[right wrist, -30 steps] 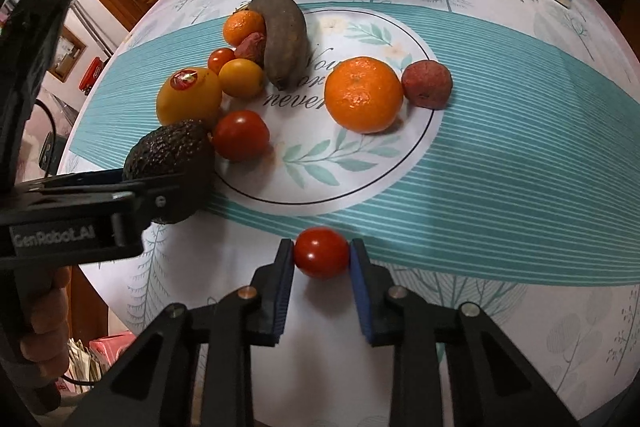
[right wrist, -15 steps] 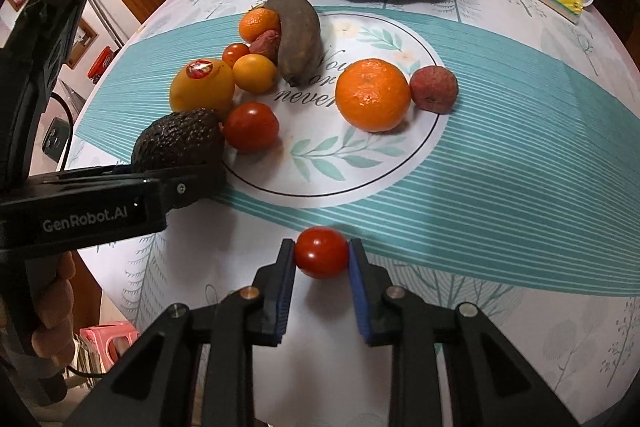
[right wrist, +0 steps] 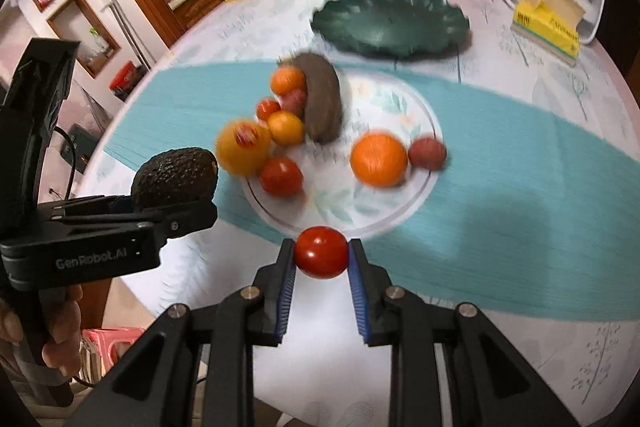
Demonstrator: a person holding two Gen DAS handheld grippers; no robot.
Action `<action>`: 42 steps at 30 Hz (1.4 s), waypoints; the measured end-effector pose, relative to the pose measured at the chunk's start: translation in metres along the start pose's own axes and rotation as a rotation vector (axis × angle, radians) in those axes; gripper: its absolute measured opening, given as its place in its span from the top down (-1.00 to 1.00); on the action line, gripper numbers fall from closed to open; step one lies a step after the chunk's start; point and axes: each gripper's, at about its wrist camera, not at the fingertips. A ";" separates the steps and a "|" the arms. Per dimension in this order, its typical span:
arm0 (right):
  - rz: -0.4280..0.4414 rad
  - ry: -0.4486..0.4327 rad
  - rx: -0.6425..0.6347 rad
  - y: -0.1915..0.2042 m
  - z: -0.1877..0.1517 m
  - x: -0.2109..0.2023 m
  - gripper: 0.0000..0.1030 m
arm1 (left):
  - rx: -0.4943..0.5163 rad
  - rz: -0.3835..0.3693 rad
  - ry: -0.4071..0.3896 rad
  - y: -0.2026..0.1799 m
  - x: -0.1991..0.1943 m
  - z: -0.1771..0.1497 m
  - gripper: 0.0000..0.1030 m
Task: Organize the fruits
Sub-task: 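Grasp the avocado with the left tool while the right tool grasps the cherry tomato, then carry avocado and tomato to the green plate and open both tools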
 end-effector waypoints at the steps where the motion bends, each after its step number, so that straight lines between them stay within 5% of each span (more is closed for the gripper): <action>1: 0.002 -0.016 -0.006 0.001 0.007 -0.004 0.50 | 0.001 -0.002 -0.015 -0.003 -0.007 0.007 -0.16; 13: 0.007 -0.205 0.018 -0.038 0.153 -0.035 0.50 | 0.124 -0.030 -0.206 -0.053 -0.061 0.147 -0.16; 21: -0.131 -0.183 0.050 -0.071 0.225 0.039 0.49 | 0.192 -0.049 -0.190 -0.071 0.013 0.235 -0.16; 32: -0.193 -0.015 0.193 -0.131 0.211 0.186 0.49 | 0.164 -0.128 0.004 -0.055 0.196 0.258 -0.16; 42: -0.199 -0.034 0.199 -0.136 0.193 0.220 0.47 | 0.167 -0.156 0.018 -0.050 0.247 0.244 -0.16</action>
Point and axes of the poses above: each gripper's, at about its wrist camera, not at the fingertips, and x roughly the way its jaws point, y to its left, z to its top, and after that the axes turned 11 degrees about -y, right-handed
